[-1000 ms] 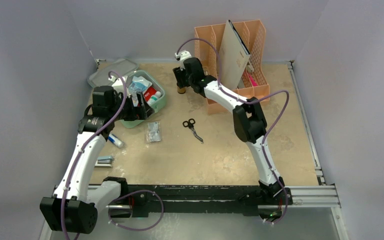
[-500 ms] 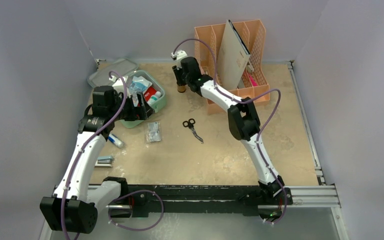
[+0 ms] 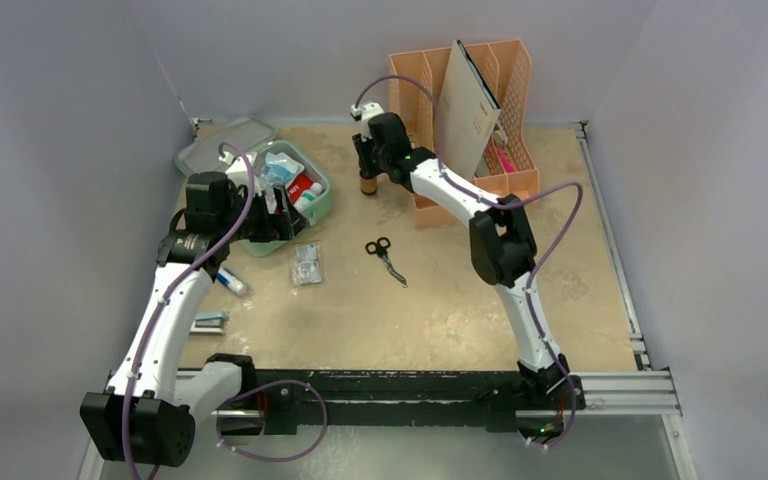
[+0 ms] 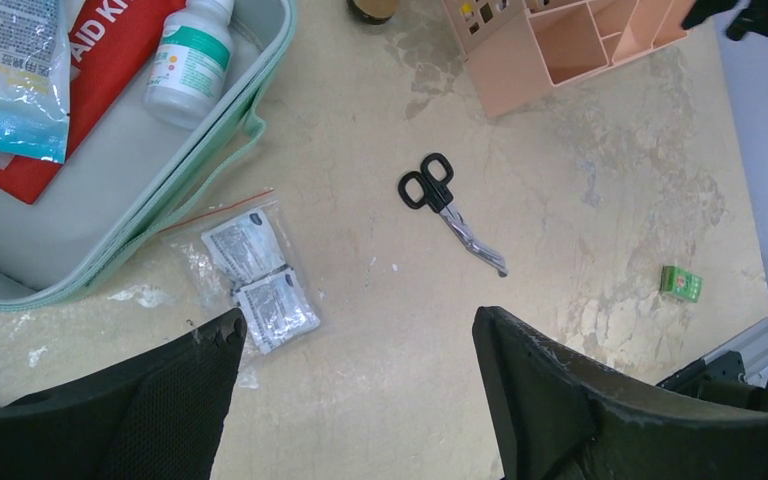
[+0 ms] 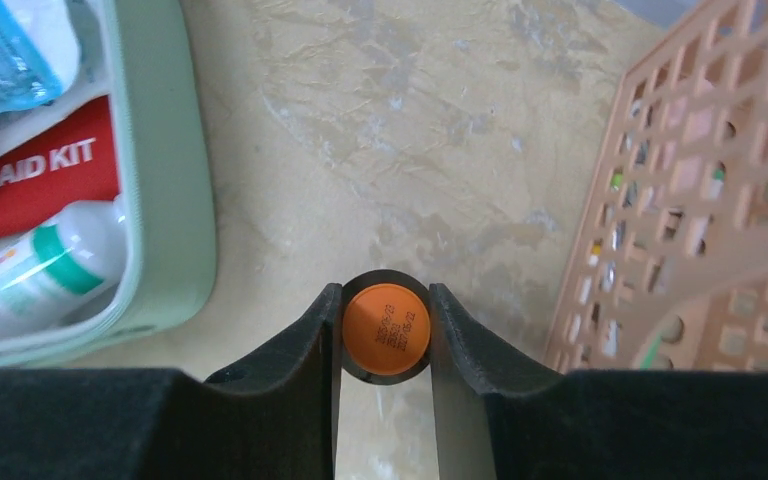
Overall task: Organize the medicine kit
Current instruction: Pick up the pill bottle at the center of the board.
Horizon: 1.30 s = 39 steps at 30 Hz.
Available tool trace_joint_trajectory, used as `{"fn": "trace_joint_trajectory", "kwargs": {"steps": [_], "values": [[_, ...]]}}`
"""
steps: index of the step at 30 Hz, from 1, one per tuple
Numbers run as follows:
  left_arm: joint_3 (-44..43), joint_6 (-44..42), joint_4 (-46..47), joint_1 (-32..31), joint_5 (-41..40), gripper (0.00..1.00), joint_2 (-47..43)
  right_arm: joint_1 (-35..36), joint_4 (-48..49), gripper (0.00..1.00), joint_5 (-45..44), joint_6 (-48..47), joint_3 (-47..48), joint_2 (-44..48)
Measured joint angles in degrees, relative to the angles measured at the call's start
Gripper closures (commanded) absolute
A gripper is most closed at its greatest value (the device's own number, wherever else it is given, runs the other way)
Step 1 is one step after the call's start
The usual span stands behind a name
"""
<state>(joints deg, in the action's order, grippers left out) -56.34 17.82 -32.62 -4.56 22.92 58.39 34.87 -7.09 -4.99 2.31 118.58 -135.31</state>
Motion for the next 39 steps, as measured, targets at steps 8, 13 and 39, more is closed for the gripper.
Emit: {"fn": "trace_joint_trajectory", "kwargs": {"steps": [8,13,39], "values": [[0.0,0.2,1.6,0.0,3.1,0.21,0.4,0.0,-3.3,0.91,2.2,4.7,-12.5,17.2],[1.0,1.1,4.3,0.0,7.1,0.23,0.7,0.0,-4.6,0.91,6.5,9.4,-21.8,29.5],[5.0,14.6,25.7,-12.3,39.1,0.35,11.0,0.0,14.6,0.90,34.8,41.8,-53.1,57.9]]}}
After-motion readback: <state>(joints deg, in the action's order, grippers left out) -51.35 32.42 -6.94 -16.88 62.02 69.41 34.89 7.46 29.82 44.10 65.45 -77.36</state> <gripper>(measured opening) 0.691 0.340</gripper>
